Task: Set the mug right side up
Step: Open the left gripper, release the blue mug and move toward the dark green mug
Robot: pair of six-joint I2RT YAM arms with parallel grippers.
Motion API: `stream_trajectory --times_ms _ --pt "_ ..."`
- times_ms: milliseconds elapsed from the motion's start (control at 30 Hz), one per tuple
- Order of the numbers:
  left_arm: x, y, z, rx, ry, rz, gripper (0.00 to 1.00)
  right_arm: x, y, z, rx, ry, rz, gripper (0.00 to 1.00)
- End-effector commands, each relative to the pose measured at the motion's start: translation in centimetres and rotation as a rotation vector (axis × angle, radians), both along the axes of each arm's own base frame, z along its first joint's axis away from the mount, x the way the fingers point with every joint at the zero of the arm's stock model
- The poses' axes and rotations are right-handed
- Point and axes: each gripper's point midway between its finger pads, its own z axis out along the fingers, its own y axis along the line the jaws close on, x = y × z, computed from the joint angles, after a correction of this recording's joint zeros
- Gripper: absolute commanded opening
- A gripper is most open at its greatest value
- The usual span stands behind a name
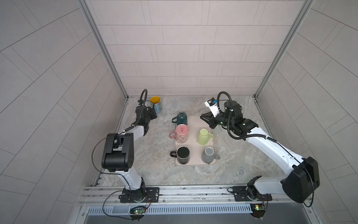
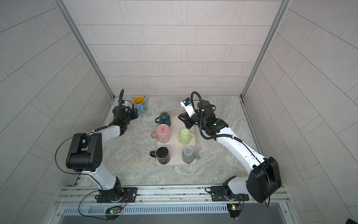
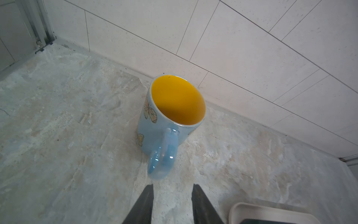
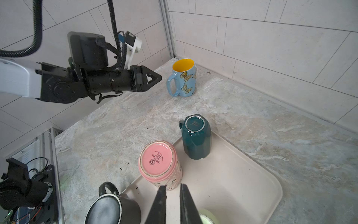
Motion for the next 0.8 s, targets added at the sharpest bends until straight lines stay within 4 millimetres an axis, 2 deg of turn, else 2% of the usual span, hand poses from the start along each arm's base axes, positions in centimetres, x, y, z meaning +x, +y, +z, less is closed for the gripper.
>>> stream_trajectory --times_ms 0,167,333,400,567,767 --pt "-2.2 -1.8 1.4 -0.128 0.118 -0.037 0.39 -0.2 0.3 0.9 0.049 -0.015 0.019 0.15" --pt "-4.9 -3.4 4.2 -0.263 0.26 -0.059 0.41 -0.4 0.3 0.6 0.058 -0.011 0.021 0.17" --pt "-7.5 -5.5 5.3 -0.445 0.457 -0.067 0.44 -1.0 0.0 0.4 0.066 -0.009 0.015 0.19" --pt "-8.1 -6.5 5.6 -0.528 0.514 -0.078 0.49 -1.2 -0.1 0.2 0.075 -0.006 0.009 0.2" --pt "-7.8 -9.0 5.2 -0.801 0.594 -0.09 0.56 -1.4 -0.3 0.2 0.099 -0.013 -0.003 0.21" --pt "-7.1 -9.2 4.1 -0.919 0.65 -0.01 0.63 -1.3 -0.5 0.1 0.099 -0.008 -0.011 0.24"
